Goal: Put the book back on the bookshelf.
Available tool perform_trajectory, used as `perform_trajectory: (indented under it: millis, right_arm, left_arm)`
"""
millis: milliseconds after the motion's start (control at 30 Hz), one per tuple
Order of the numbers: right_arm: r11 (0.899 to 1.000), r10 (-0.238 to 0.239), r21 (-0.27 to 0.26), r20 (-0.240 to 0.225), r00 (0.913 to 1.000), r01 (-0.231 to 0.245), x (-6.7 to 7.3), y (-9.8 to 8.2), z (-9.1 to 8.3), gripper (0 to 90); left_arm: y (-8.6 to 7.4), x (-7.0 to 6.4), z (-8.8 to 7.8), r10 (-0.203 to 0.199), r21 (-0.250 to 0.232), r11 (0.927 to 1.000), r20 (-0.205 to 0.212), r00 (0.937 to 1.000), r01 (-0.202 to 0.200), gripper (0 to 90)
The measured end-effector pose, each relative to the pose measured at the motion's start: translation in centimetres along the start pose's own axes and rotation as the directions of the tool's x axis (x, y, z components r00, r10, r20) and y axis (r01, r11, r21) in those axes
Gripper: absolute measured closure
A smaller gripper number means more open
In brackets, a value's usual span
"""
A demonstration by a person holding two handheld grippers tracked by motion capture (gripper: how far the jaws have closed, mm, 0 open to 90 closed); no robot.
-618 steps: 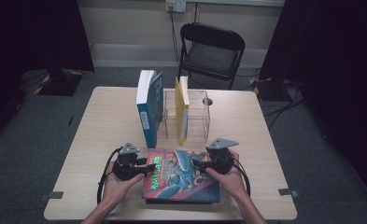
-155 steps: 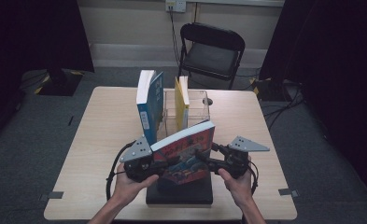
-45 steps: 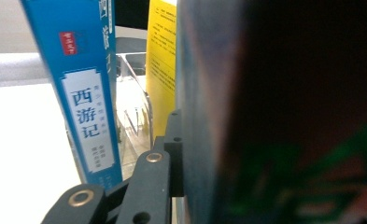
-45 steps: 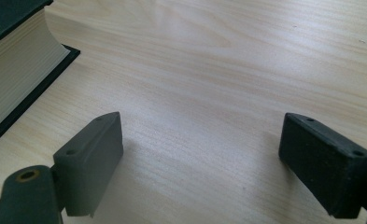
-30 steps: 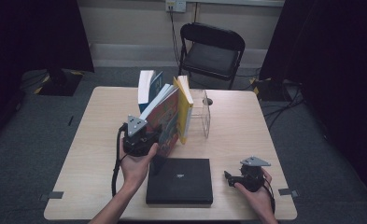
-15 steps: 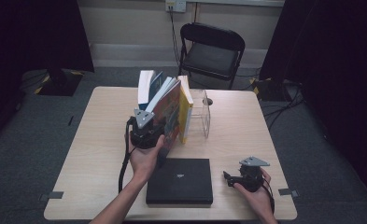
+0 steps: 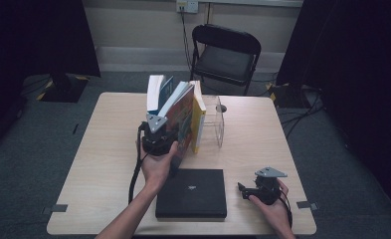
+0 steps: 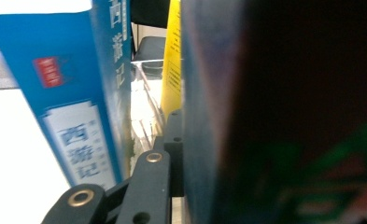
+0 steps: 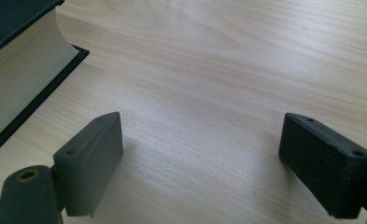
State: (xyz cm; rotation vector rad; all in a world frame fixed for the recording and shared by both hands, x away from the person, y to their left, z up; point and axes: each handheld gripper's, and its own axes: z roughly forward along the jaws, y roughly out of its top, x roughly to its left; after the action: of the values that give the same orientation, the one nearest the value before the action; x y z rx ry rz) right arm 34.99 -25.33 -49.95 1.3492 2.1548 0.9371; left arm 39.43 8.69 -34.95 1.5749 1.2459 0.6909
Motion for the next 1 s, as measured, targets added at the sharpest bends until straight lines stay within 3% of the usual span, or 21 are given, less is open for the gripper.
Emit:
perform_trajectory:
  millis: [167, 500, 767, 1000]
  right_arm:
    - [1.0, -0.005, -0.001, -0.003, 1.0, 0.005, 0.0, 0.0, 0.0, 13.6]
    - [1.0, -0.004, -0.001, -0.003, 1.0, 0.004, 0.0, 0.0, 0.0, 13.6]
    - [1.0, -0.005, -0.001, -0.004, 1.0, 0.005, 0.0, 0.0, 0.0, 13.6]
    - [1.0, -0.007, -0.002, -0.004, 1.0, 0.007, 0.0, 0.0, 0.0, 13.6]
  left_arm:
    - [0.0, 0.2, 1.5, -0.011, -0.004, 0.9999, -0.036, 0.9993, 0.011, 74.8]
    - [-0.3, 0.5, 3.9, -0.008, -0.031, 0.9995, -0.061, 0.9981, 0.006, 74.7]
    - [-1.8, 0.4, 4.6, -0.001, -0.027, 0.9996, -0.068, 0.9977, -0.001, 74.6]
    - [-2.1, 0.5, 4.2, 0.006, -0.038, 0.9992, -0.032, 0.9995, -0.007, 73.0]
